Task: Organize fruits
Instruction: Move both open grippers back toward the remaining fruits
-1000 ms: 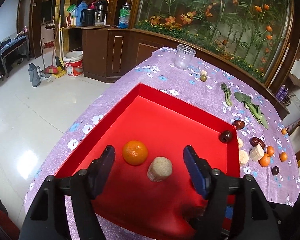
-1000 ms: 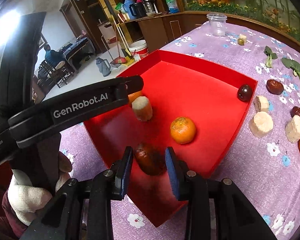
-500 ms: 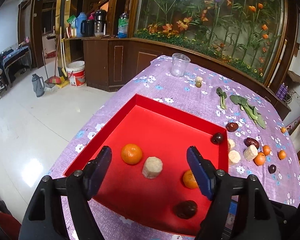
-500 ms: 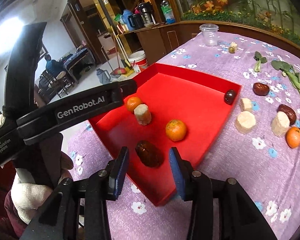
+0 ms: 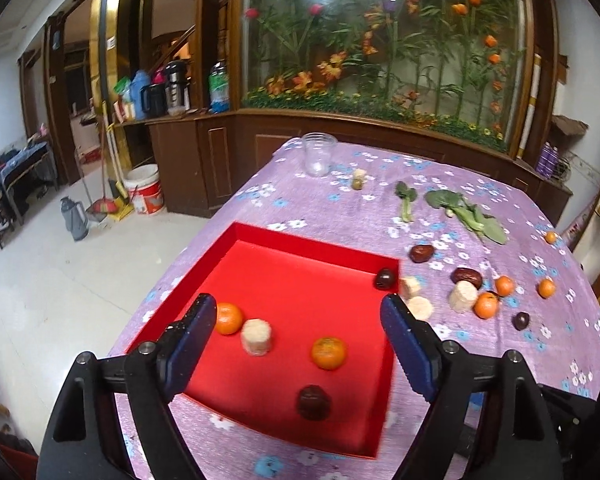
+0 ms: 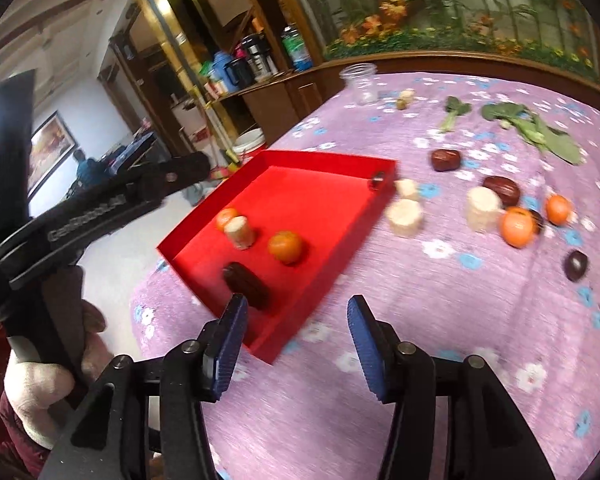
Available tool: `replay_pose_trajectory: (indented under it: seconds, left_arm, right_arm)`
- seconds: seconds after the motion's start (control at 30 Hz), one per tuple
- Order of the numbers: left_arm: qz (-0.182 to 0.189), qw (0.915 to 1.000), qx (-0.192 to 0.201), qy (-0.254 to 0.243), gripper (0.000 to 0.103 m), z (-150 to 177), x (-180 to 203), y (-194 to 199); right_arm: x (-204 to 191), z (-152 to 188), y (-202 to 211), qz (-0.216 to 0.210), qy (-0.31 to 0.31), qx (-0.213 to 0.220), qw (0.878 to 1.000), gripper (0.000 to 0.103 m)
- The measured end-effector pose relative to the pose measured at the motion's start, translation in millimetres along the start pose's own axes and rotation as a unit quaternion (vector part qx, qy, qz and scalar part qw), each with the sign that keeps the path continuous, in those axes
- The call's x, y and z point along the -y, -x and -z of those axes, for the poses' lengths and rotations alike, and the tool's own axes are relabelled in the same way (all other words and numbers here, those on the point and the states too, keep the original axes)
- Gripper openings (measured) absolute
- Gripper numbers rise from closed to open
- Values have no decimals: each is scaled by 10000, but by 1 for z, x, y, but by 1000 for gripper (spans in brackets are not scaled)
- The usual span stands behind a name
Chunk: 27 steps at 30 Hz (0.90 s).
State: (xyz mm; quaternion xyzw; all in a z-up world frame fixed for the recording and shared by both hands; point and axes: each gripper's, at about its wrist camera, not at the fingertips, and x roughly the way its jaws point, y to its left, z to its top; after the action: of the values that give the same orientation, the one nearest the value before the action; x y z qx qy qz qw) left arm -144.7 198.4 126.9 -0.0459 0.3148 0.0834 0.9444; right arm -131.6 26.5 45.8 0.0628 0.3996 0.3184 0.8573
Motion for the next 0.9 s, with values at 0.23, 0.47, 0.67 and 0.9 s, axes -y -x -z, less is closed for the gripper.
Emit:
replay_pose_trajectory:
  seconds: [0.23,0.47,0.67,0.9]
  left_arm:
    - [425,9990,-168,-5,87,0,19,-5]
    - [830,9940,-689,-182,87,5,50,-35]
    - [1116,9883,-961,-410,87,6,79,-61]
    - [1725,9769,-1223,-320,86,2,109,-94]
  right_arm:
    - [66,18,39,498,-578,194,9969,57]
    - [136,20,62,1007,-1244,219,9869,57]
    - [161,0,65,1246,-1145,286,9852,57]
    - [169,-24,35,1791,-644,159,9816,56]
